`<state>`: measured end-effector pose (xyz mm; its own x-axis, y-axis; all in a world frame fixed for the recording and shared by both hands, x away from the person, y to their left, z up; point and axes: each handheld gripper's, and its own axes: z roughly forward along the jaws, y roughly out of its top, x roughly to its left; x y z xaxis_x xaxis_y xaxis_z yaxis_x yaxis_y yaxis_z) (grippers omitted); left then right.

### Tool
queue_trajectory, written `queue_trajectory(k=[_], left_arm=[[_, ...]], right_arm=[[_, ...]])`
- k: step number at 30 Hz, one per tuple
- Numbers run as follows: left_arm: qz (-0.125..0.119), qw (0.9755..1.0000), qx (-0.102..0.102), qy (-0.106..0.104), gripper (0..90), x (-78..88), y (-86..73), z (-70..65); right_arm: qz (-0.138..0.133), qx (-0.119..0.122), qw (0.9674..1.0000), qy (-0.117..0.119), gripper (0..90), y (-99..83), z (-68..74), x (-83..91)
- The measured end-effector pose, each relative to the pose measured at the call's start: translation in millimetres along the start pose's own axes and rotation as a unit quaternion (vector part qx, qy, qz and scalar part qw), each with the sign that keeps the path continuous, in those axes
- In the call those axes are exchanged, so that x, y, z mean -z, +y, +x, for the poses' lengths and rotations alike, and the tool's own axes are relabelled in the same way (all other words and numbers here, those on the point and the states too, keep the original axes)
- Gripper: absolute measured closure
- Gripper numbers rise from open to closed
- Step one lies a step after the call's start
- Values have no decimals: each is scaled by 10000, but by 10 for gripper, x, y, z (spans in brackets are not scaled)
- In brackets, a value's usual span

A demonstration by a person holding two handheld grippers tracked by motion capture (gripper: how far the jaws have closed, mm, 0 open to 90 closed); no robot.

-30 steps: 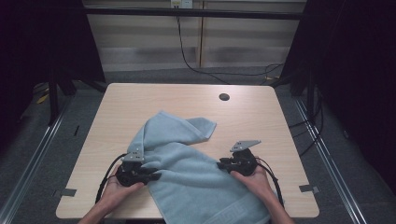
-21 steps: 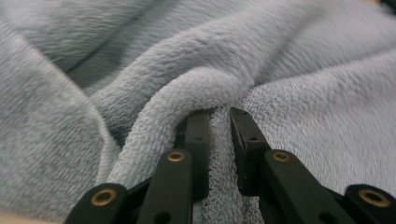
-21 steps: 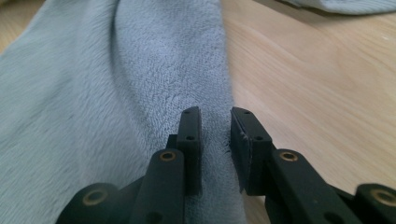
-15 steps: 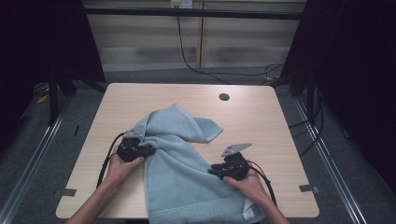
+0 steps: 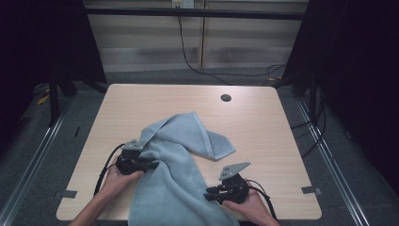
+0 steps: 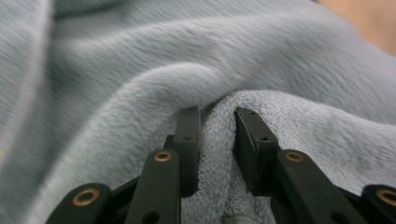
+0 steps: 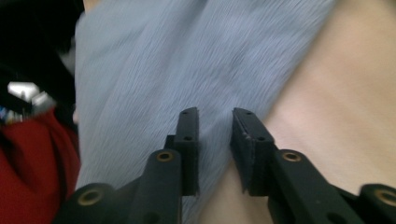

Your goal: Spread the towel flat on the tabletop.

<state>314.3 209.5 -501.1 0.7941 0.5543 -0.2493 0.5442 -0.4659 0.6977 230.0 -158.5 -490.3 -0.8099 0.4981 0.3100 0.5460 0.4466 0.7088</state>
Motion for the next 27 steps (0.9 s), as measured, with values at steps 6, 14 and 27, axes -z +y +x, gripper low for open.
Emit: queue_trajectory(k=[6,14,27], left_arm=[[62,9999,-122,-74,643,206,-175,-117],[-693,9968,-87,-387,627,226,77,-110],[-225,9987,258,387,644,111,-75,138]], right_arm=[[-692,-338,9930,-894,612,221,-512,181],[-550,-467,9920,-1040,545,348,-928,-142],[-1284,-290,9758,-1744,891,978,-1049,371]])
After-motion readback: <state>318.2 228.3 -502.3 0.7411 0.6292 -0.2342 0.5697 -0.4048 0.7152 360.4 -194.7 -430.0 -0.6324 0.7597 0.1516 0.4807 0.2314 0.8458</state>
